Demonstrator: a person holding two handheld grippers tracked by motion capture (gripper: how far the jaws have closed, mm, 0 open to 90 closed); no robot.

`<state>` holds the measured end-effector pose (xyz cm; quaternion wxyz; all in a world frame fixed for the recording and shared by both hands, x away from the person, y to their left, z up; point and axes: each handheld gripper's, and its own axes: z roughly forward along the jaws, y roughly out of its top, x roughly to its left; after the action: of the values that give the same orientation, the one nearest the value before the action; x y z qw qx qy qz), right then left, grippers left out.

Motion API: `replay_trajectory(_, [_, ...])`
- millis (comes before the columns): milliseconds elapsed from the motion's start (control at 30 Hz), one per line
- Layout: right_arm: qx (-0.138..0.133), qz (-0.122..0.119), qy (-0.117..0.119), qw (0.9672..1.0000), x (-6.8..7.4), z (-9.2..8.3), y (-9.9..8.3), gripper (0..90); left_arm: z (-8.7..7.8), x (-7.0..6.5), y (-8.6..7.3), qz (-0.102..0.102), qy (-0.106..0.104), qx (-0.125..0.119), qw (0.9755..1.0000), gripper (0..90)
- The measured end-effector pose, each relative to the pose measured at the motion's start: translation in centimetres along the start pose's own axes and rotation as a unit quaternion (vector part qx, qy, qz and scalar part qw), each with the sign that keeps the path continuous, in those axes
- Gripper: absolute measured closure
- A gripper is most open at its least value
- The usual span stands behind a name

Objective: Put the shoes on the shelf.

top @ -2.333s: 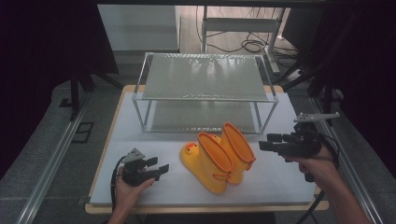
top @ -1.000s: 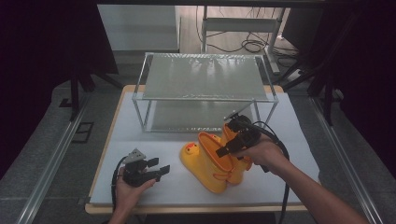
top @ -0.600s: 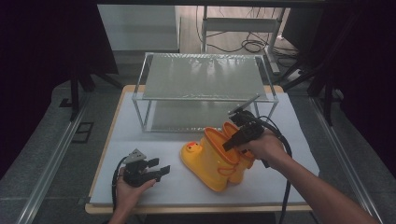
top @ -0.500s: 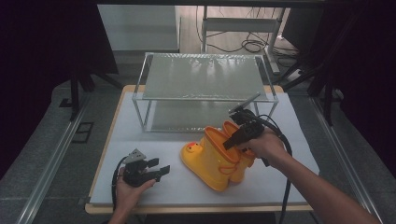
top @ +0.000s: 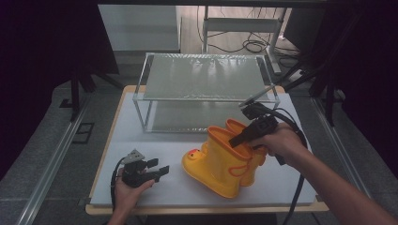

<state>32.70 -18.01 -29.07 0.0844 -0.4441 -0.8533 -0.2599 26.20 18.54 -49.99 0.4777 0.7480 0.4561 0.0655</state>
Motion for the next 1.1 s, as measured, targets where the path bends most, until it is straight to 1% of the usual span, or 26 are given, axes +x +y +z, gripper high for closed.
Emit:
replay_trajectory(33, [-0.006, -0.002, 0.004, 1.0000, 0.1, -0.6, -0.2, 82.6, 0.0, 0.0, 0.0, 0.000, 0.000, 0.000, 1.0000, 36.6])
replay_trajectory(67, [-0.024, -0.001, 0.008, 0.9997, 0.3, -2.1, -0.5, 82.6, 0.1, 0.0, 0.0, 0.000, 0.001, 0.000, 1.0000, 36.6])
replay_trajectory(133, [-0.027, -0.002, 0.010, 0.9996, 0.3, -2.4, -0.6, 82.6, 0.1, -0.1, 0.0, 0.000, 0.001, 0.001, 1.0000, 36.6])
replay_trajectory(267, [-0.055, -0.010, 0.016, 0.9983, 0.6, -5.3, -0.9, 82.7, 0.4, -0.1, -0.1, 0.000, 0.001, 0.006, 1.0000, 36.7])
replay_trajectory(300, [-0.060, -0.011, 0.017, 0.9980, 0.7, -5.8, -1.0, 82.7, 0.5, -0.1, -0.2, -0.001, 0.001, 0.007, 1.0000, 36.7])
replay_trajectory(367, [-0.071, -0.015, 0.014, 0.9973, 1.0, -7.0, -1.0, 82.6, 0.6, -0.1, -0.2, -0.001, 0.000, 0.008, 1.0000, 36.7])
replay_trajectory(433, [-0.082, -0.019, 0.015, 0.9963, 1.3, -8.2, -0.9, 82.7, 0.6, -0.2, -0.2, -0.001, 0.000, 0.009, 1.0000, 36.6])
replay_trajectory(467, [-0.089, -0.023, 0.010, 0.9958, 1.6, -8.8, -0.9, 82.7, 0.6, -0.2, -0.2, 0.000, 0.000, 0.009, 1.0000, 36.7])
replay_trajectory(500, [-0.096, -0.031, 0.010, 0.9948, 2.1, -10.0, -0.7, 82.7, 0.6, -0.2, -0.2, 0.000, 0.000, 0.009, 1.0000, 36.7])
replay_trajectory(533, [-0.096, -0.031, 0.010, 0.9948, 2.1, -10.0, -0.7, 82.7, 0.7, -0.2, -0.2, 0.001, 0.000, 0.009, 1.0000, 36.7])
replay_trajectory(667, [-0.116, -0.034, 0.019, 0.9925, 2.7, -12.1, -0.1, 82.7, 0.7, -0.2, -0.2, 0.002, 0.000, 0.011, 0.9999, 36.6])
replay_trajectory(700, [-0.125, -0.035, 0.015, 0.9914, 2.8, -12.6, 0.1, 82.7, 0.7, -0.2, -0.2, 0.000, -0.001, 0.011, 0.9999, 36.6])
replay_trajectory(767, [-0.138, -0.038, 0.018, 0.9895, 2.9, -13.8, 0.6, 82.7, 0.7, -0.2, -0.2, 0.000, -0.001, 0.010, 0.9999, 36.6])
replay_trajectory(800, [-0.148, -0.038, 0.018, 0.9881, 2.8, -14.5, 1.1, 82.8, 0.7, -0.1, -0.2, 0.000, 0.000, 0.010, 0.9999, 36.6])
replay_trajectory(833, [-0.148, -0.038, 0.018, 0.9881, 2.8, -14.5, 1.1, 82.8, 0.7, -0.1, -0.2, -0.001, 0.000, 0.010, 1.0000, 36.6])
replay_trajectory(933, [-0.165, -0.033, 0.015, 0.9856, 2.2, -15.7, 2.2, 82.8, 0.7, -0.1, -0.2, -0.001, 0.000, 0.009, 1.0000, 36.6])
replay_trajectory(1033, [-0.179, -0.029, 0.010, 0.9834, 1.5, -16.4, 3.6, 82.8, 0.7, 0.0, -0.2, -0.001, 0.000, 0.010, 0.9999, 36.6])
replay_trajectory(1067, [-0.192, -0.021, 0.006, 0.9811, 0.8, -16.7, 4.6, 82.9, 0.7, 0.0, -0.2, -0.001, 0.000, 0.010, 0.9999, 36.6])
replay_trajectory(1100, [-0.192, -0.021, 0.006, 0.9811, 0.8, -16.7, 4.6, 82.9, 0.7, 0.0, -0.2, -0.001, 0.000, 0.010, 1.0000, 36.6])
